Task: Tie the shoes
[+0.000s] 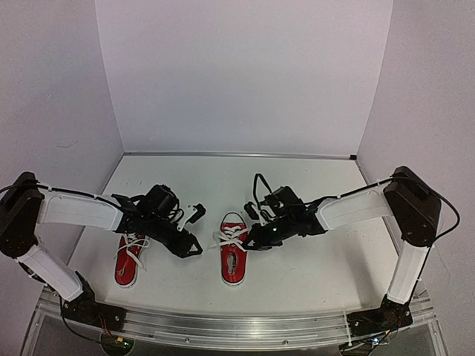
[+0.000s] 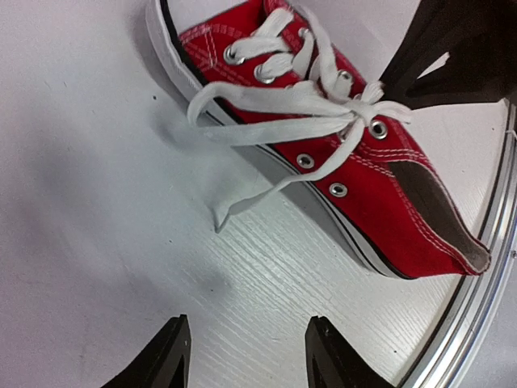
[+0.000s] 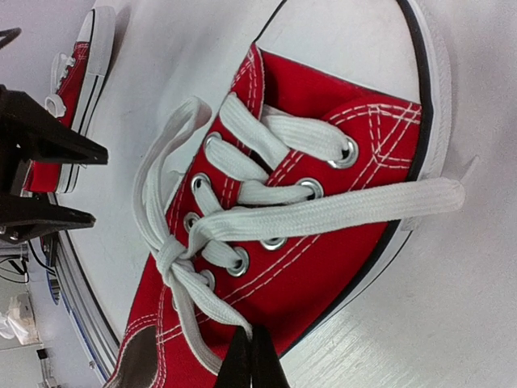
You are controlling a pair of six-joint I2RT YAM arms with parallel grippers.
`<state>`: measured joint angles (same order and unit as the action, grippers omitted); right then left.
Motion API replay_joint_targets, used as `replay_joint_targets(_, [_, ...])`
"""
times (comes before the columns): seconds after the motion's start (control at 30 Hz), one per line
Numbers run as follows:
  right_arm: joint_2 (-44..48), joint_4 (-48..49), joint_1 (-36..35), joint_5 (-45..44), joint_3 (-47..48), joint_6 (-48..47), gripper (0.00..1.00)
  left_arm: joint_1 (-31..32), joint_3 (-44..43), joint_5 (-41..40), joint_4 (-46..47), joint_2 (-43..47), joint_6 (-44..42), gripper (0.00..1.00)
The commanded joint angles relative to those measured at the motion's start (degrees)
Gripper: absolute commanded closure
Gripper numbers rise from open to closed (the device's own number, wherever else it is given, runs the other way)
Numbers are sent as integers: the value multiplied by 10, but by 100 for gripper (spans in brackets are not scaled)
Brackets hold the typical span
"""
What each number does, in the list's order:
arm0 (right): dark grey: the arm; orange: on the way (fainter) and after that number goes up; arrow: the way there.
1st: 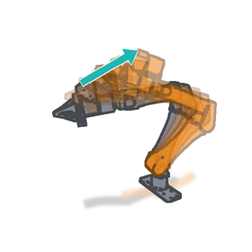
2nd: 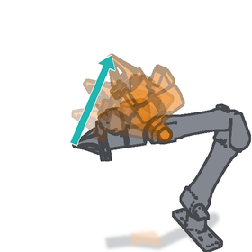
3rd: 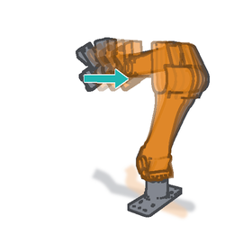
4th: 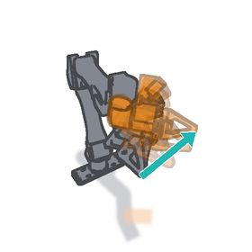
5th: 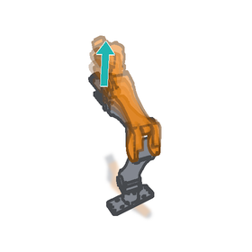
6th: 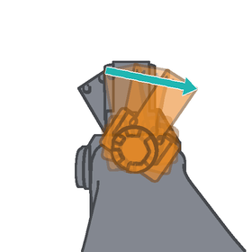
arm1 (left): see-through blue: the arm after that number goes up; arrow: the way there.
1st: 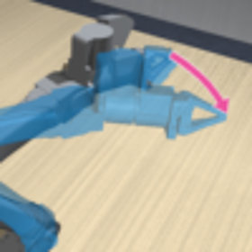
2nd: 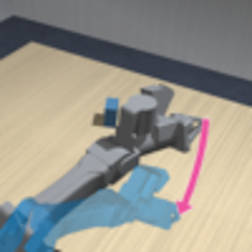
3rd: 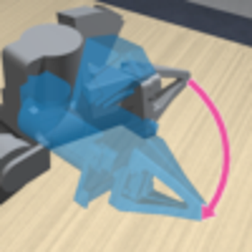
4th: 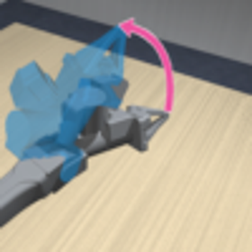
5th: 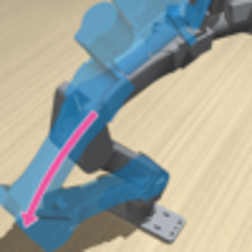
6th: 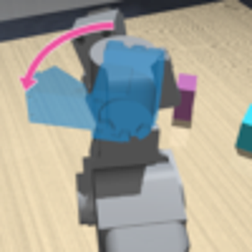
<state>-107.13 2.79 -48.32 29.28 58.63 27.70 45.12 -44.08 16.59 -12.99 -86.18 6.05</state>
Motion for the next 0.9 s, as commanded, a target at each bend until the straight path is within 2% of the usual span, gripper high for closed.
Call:
replay_joint_targets(0.0, [19, -3, -11, -11, 23, -15, 100, -38, 18, 37, 78, 65, -10, 43])
replay_joint_targets(0.17, [13, -2, -12, -19, 25, -10, 100, -49, -12, 28, 95, 30, -35, 41])
replay_joint_targets(0.4, [29, -2, -12, -47, 8, -2, 100, -68, -58, 132, 178, -63, 34, 40])
replay_joint_targets(0.7, [35, -2, -12, -57, 1, -1, 100, -72, -89, 213, 246, -167, 75, 39])
replay_joint_targets(0.87, [33, -2, -12, -58, 0, 0, 100, -72, -86, 242, 265, -197, 79, 41])
